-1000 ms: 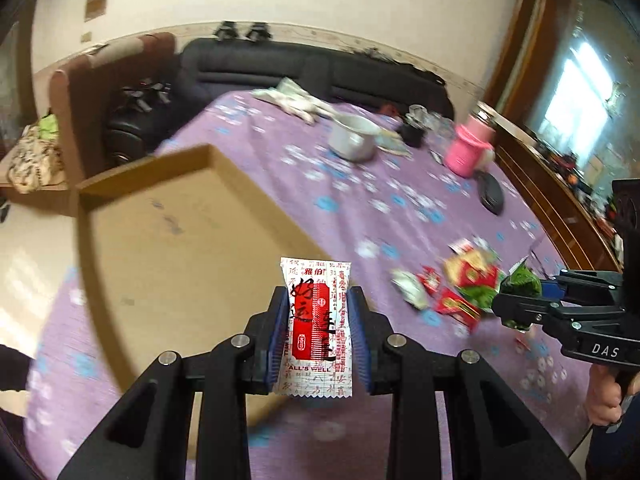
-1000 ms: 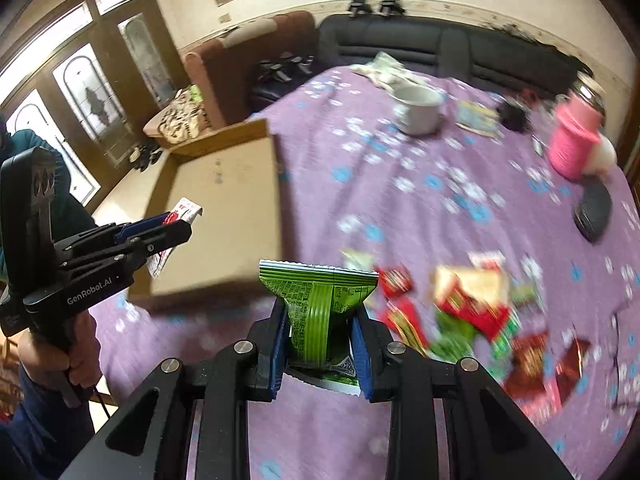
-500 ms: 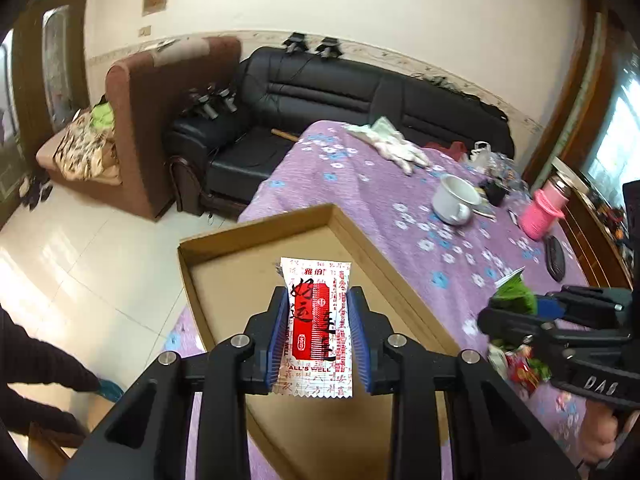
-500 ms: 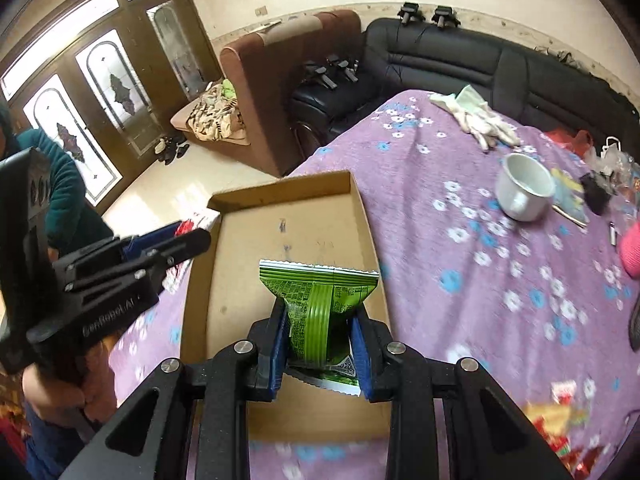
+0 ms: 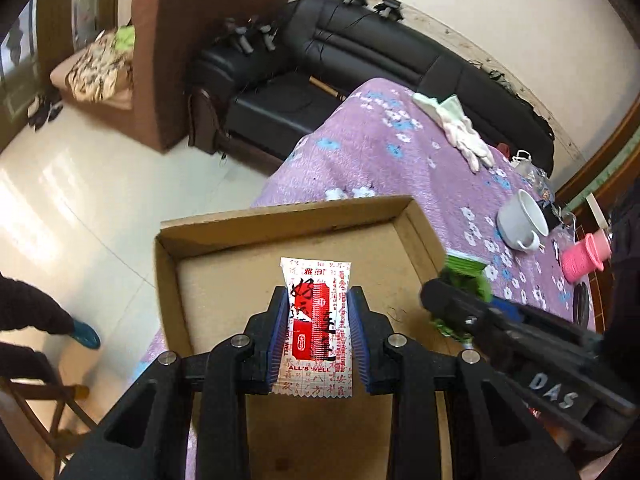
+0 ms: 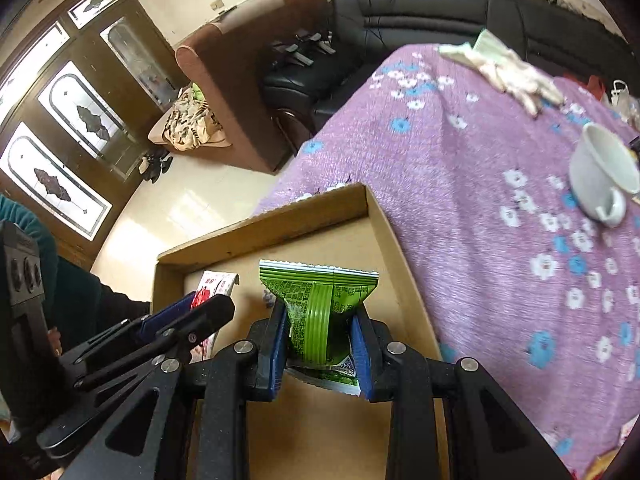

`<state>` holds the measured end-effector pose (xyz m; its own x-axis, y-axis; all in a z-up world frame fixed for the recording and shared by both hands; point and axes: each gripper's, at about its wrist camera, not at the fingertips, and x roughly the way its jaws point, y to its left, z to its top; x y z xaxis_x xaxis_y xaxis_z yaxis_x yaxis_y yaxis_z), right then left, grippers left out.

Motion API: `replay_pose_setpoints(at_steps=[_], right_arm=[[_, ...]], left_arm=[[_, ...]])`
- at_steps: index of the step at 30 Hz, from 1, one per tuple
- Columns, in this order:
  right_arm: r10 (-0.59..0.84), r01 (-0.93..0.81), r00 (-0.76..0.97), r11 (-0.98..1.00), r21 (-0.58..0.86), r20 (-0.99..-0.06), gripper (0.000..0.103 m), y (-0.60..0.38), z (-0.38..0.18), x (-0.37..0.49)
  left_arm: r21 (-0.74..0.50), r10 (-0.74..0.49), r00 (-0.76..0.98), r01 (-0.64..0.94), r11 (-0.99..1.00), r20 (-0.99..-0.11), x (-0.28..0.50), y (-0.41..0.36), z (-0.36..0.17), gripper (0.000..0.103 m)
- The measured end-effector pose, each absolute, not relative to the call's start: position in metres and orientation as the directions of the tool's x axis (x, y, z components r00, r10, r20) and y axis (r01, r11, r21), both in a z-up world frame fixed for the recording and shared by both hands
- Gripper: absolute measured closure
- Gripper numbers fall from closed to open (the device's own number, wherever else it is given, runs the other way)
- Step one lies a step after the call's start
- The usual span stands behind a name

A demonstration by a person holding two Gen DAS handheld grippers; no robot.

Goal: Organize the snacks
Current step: 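Carry both packets over the cardboard box and open both grippers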

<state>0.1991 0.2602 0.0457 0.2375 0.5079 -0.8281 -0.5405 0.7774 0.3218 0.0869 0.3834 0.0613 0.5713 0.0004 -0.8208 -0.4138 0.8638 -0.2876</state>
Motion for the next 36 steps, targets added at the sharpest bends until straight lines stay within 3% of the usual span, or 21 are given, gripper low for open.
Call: replay_pose_setpoints(at_steps=[25,30,36], right_arm=[[0.474,-0.525,0.245,0.798,0.295,-0.846,0.07,0.268,0.024,0.211],[0.485,-0.522,0.251,0.796,0.305,-0.838,0.062,0.259,0.029,0.211],[0.533,-0.529,0.264,0.777,0.342,-0.804,0.061,0.235,0.046,0.197]], left_arm=[[-0.233,0.051,0.547,-0.437,0.869,-0.835,0.092,0.382,0.046,0.069],[-0.241,0.052,0.554,-0.443,0.864,-0.831,0.09,0.382,0.049,0.063],[-0.239,0.059,0.564,-0.44,0.866,-0.824,0.08,0.376,0.058,0.06]])
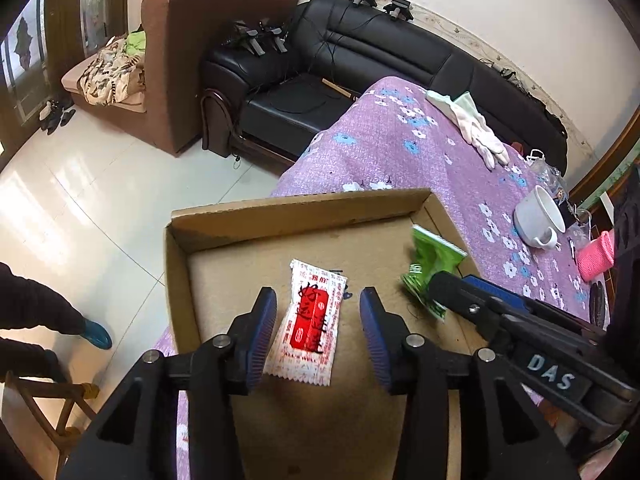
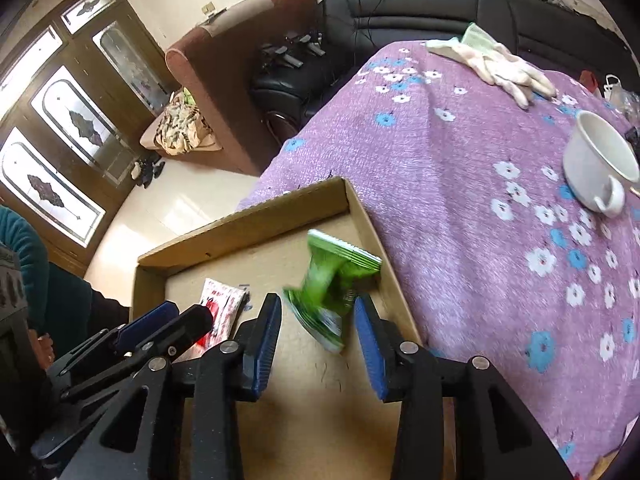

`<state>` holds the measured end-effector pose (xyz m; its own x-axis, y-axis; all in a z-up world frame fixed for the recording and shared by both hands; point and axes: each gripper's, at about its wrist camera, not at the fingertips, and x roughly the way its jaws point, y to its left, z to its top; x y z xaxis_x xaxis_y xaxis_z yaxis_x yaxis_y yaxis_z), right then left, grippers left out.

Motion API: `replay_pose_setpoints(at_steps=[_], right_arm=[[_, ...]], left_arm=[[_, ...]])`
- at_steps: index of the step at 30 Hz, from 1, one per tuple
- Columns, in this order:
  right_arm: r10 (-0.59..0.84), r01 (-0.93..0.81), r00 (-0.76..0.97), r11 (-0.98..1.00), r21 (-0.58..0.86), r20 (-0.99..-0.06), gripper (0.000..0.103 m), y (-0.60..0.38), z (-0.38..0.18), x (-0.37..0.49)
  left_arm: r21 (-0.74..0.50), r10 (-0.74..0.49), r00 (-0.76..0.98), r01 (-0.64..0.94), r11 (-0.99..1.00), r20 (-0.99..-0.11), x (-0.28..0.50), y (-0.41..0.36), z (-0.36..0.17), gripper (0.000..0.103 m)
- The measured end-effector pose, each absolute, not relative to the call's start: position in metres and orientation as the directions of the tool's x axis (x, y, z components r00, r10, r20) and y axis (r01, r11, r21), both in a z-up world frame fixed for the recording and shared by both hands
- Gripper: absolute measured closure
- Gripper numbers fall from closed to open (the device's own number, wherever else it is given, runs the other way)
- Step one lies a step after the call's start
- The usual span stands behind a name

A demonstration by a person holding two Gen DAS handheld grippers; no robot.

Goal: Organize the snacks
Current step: 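Grasp the white-green packet with the left gripper while the right grasps a red packet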

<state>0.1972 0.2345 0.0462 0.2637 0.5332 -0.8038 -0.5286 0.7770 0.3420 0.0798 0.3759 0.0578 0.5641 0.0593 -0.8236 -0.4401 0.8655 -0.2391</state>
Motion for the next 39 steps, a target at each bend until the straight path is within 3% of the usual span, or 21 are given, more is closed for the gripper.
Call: replay_pose_setpoints(at_steps=[8,16,22,27,30,39], right_arm=[[0.552,-0.576,0.341,0.762,0.294,-0.761,0.061,0.131,0.076,0.158],[0.405,-0.502,0.363,0.844,0.19,-0.839,0.061,0.026,0.038,0.153],[0.387,-0.474,0.33,0.857,0.203,-0.861,0.062,0.003,0.011,0.153],[0.345,-0.553,0.333,0.825,0.114,-0.877,0.062,-0.005,0.002,0.119],[0.367,-0.594,0.282,0.792,0.139,-0.886,0.062,-0.02,0.002,0.093],[0.485,-0.645,0.357,0.746,0.165,-0.798,0.061,-0.064,0.021,0.06]], left_arm=[[-0.229,0.067,0.644,-0.364,0.903,-0.762,0.034,0.342,0.089,0.056],[-0.226,-0.04,0.708,-0.171,0.959,-0.705,-0.004,0.256,0.104,0.055],[-0.228,-0.145,0.684,-0.033,0.973,-0.715,-0.016,0.183,0.097,0.055],[-0.199,-0.158,0.66,0.013,0.98,-0.735,-0.022,0.148,0.09,0.055],[-0.206,-0.167,0.642,0.014,0.978,-0.748,-0.026,0.137,0.081,0.055],[-0.209,-0.195,0.588,0.046,0.977,-0.785,-0.016,0.097,0.061,0.055]])
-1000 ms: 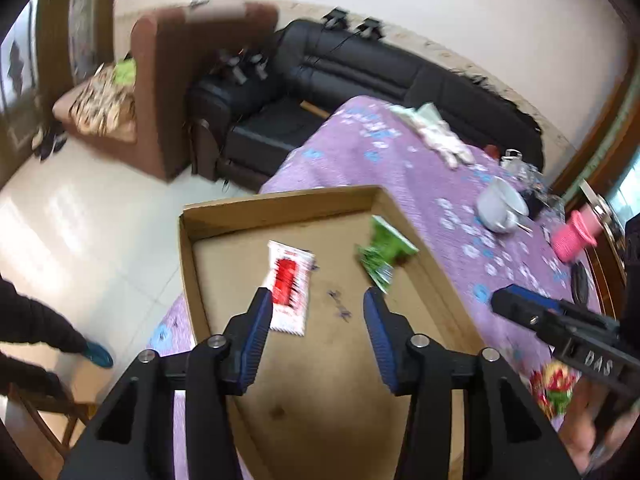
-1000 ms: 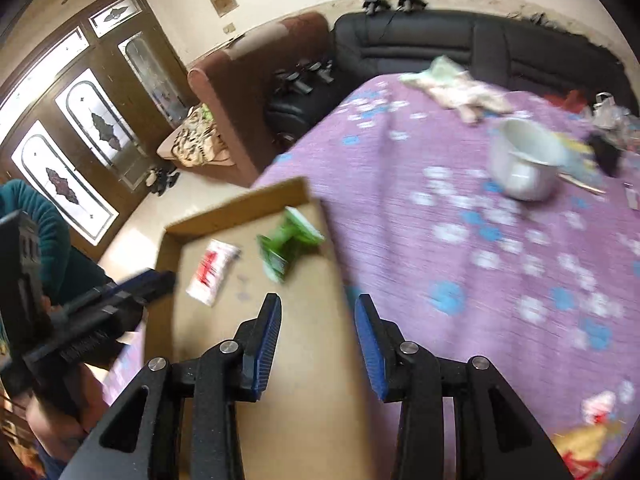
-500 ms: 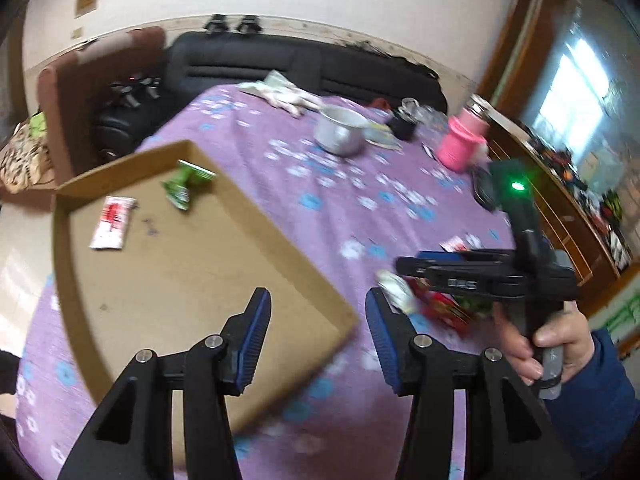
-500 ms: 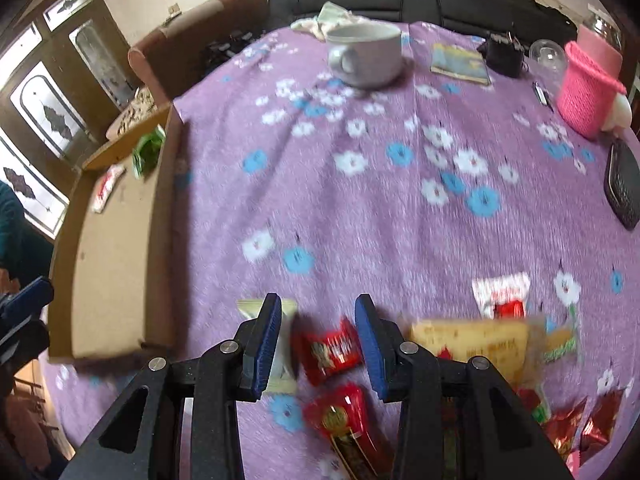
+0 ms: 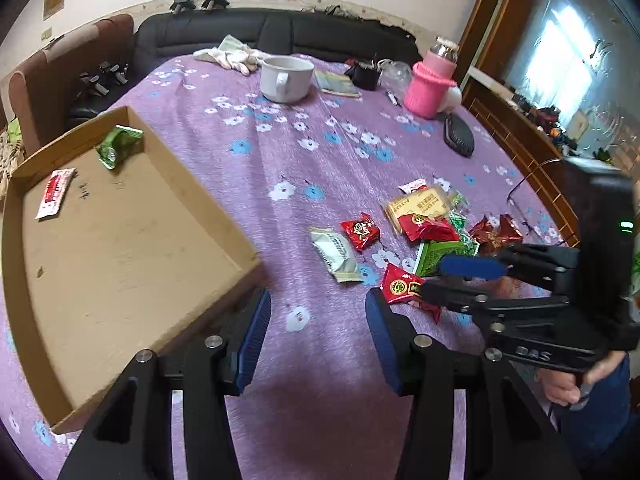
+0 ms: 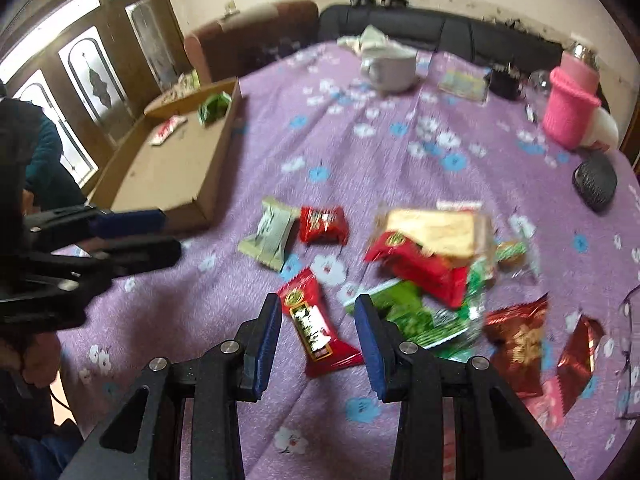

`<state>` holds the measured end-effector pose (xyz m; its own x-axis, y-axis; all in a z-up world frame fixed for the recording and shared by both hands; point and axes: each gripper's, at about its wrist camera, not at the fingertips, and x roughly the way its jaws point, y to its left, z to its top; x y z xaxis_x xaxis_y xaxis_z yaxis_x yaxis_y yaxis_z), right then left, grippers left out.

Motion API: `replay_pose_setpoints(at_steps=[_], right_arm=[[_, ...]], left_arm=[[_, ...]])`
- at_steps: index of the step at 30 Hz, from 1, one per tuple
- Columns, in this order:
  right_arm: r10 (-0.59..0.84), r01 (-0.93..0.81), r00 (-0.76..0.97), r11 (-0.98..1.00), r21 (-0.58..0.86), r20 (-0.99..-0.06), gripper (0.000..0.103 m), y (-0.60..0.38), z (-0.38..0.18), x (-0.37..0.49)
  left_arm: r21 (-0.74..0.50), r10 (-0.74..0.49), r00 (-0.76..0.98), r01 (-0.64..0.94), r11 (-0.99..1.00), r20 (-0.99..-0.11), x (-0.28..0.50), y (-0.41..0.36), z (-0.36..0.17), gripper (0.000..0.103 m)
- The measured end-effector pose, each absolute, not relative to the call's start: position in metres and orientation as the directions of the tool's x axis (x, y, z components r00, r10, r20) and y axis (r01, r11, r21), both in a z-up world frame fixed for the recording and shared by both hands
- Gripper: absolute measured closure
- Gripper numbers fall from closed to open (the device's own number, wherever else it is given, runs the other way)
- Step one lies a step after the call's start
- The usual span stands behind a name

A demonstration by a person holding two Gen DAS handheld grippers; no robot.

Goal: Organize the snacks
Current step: 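Grasp the white-green packet with the left gripper while the right grasps a red packet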

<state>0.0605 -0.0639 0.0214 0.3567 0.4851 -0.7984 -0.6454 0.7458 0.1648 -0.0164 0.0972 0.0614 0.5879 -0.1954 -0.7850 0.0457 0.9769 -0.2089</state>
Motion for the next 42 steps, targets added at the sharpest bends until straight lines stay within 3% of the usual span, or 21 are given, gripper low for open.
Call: replay_pose_setpoints(at_steps=[4,8,9,11,17,19,24,30,42], right_arm=[[0.474,-0.673,0.342,0.727,0.14,-0.812,0.061,-0.056,0.004,0.057],[0.398,-0.687,0.426,0.726,-0.005,-0.813,0.061,-0.046,-0.006,0.047],[0.396,-0.681,0.427,0.732,-0.001,-0.813,0.065,-0.047,-0.006,0.047],[0.385,-0.672,0.426,0.74,-0.001,-0.819,0.082,-0.05,-0.004,0.048],[0.402,-0.575,0.38,0.808,0.128,-0.833,0.083,-0.074,-0.002,0.069],[0.43,-0.553,0.353,0.812,0.186,-0.831,0.083,-0.082,-0.002,0.074],[0.435,-0.539,0.355,0.818,0.199,-0.827,0.083,-0.083,-0.001,0.073],[0.432,-0.538,0.362,0.82,0.194,-0.826,0.082,-0.081,-0.001,0.073],[0.472,-0.523,0.38,0.819,0.236,-0.795,0.082,-0.088,0.007,0.072]], left_arm=[[-0.185,-0.173,0.584,0.039,0.982,-0.793,-0.006,0.085,0.06,0.055],[-0.197,-0.174,0.583,0.025,0.98,-0.794,0.002,0.082,0.059,0.055],[-0.195,-0.17,0.584,0.021,0.981,-0.793,0.004,0.082,0.06,0.055],[-0.189,-0.162,0.578,0.014,0.982,-0.8,0.008,0.079,0.057,0.055],[-0.158,-0.136,0.553,0.008,0.987,-0.822,0.024,0.066,0.046,0.055],[-0.156,-0.137,0.542,0.012,0.988,-0.829,0.032,0.061,0.042,0.061],[-0.092,-0.081,0.512,0.004,0.996,-0.855,0.049,0.052,0.028,0.062],[0.003,0.012,0.548,-0.018,1.0,-0.837,0.057,0.042,0.017,0.077],[-0.134,-0.114,0.568,0.006,0.991,-0.815,0.029,0.049,0.026,0.079]])
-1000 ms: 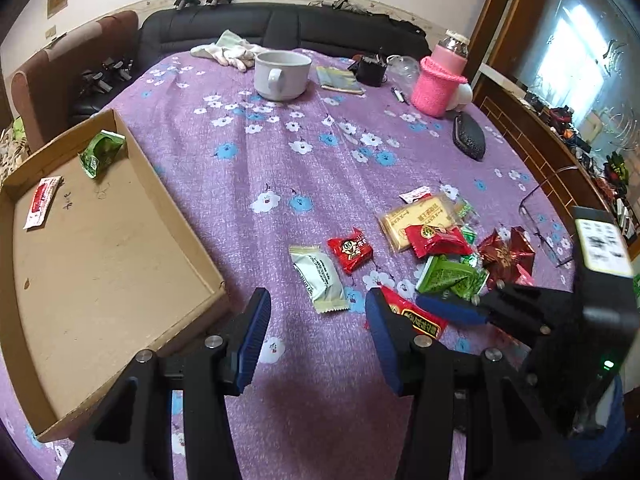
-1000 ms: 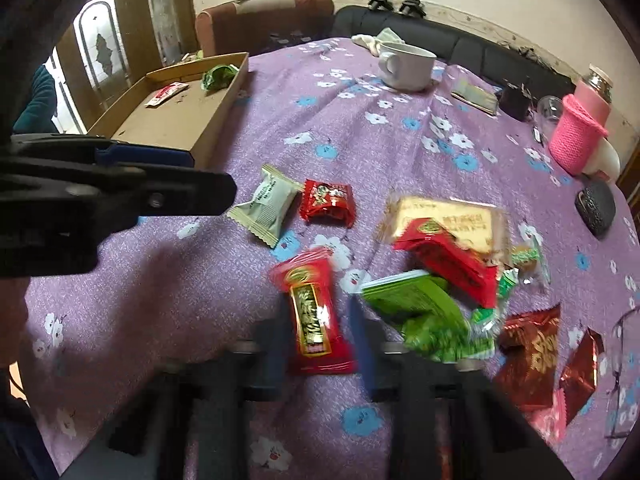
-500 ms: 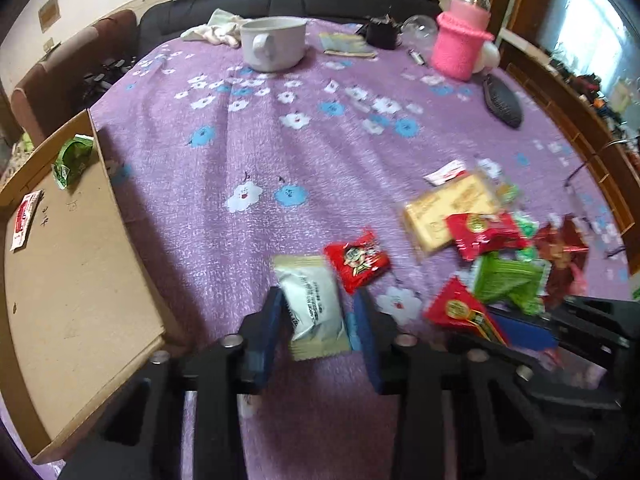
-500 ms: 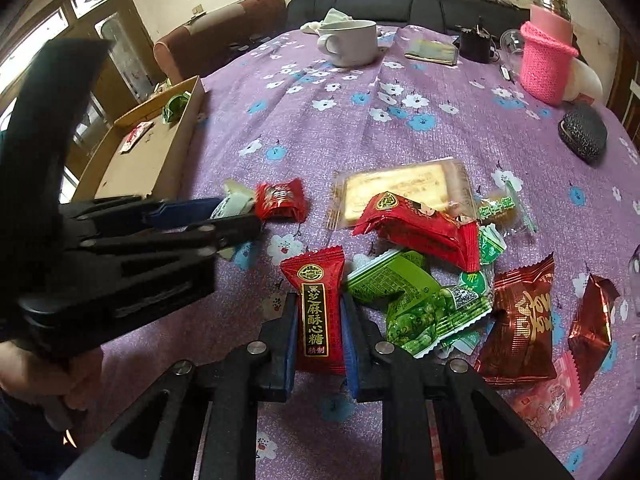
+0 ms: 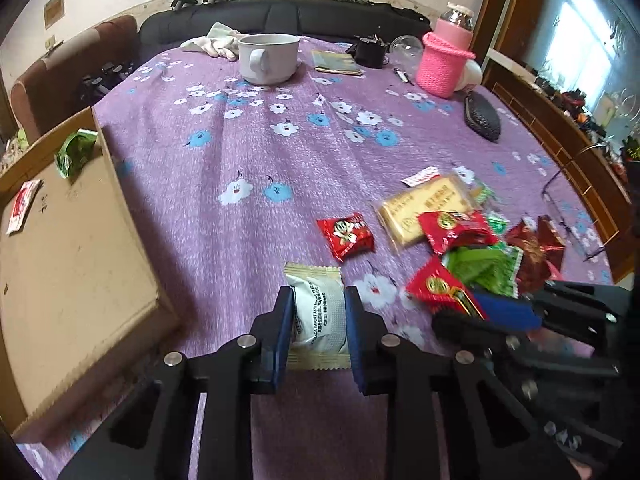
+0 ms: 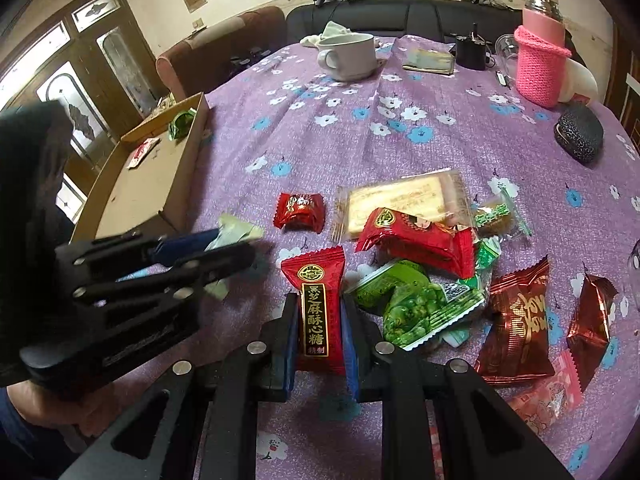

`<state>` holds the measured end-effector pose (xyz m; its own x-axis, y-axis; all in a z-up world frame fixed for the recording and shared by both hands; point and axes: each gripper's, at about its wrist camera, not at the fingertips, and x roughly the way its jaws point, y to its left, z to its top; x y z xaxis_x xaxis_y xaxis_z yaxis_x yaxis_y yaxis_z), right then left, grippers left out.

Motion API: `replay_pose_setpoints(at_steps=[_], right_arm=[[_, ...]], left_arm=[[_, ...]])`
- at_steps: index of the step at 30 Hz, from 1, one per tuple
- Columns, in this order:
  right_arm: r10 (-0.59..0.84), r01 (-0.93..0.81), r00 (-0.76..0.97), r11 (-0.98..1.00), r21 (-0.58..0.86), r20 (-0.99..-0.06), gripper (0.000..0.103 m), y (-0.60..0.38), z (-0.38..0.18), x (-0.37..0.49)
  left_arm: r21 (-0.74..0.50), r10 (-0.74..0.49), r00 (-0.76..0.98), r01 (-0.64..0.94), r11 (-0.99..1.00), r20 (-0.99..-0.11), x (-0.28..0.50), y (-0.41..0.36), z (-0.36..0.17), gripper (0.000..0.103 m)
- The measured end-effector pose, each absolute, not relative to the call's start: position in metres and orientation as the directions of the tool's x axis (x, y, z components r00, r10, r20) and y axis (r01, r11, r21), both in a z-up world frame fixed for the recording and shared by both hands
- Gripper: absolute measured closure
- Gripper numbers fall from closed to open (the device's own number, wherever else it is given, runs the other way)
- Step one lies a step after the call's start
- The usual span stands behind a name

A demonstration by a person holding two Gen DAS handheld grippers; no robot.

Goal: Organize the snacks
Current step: 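Grasp the white-green packet with the left gripper while the right grasps a red packet, then hold both packets and lift them off the table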

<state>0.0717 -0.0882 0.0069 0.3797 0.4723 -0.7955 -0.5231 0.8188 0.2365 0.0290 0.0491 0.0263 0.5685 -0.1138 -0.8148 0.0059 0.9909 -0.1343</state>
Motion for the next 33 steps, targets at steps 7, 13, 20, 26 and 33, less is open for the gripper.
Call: replay_pose_setpoints(at_steps=[7,13,20,26,33], right_arm=[[0.498,-0.508,0.372,0.815,0.277,-0.783,0.082,-0.092,0.008,0.074],[0.515,-0.498,0.37,0.812,0.303,-0.773,0.082,-0.096,0.01,0.075],[0.535,-0.484,0.381,0.81,0.331,-0.754,0.082,-0.102,0.015,0.076],[0.55,-0.469,0.38,0.807,0.358,-0.744,0.083,-0.108,0.017,0.079],[0.56,-0.46,0.385,0.806,0.374,-0.734,0.082,-0.112,0.019,0.08]], left_arm=[[-0.165,-0.149,0.585,0.026,0.986,-0.797,0.014,0.046,0.036,0.079],[-0.167,-0.155,0.596,0.035,0.985,-0.788,0.008,0.043,0.043,0.079],[-0.173,-0.165,0.596,0.045,0.984,-0.786,0.006,0.04,0.044,0.079],[-0.174,-0.173,0.595,0.056,0.983,-0.785,0.004,0.036,0.045,0.079],[-0.181,-0.185,0.595,0.067,0.981,-0.782,0.002,0.033,0.047,0.079]])
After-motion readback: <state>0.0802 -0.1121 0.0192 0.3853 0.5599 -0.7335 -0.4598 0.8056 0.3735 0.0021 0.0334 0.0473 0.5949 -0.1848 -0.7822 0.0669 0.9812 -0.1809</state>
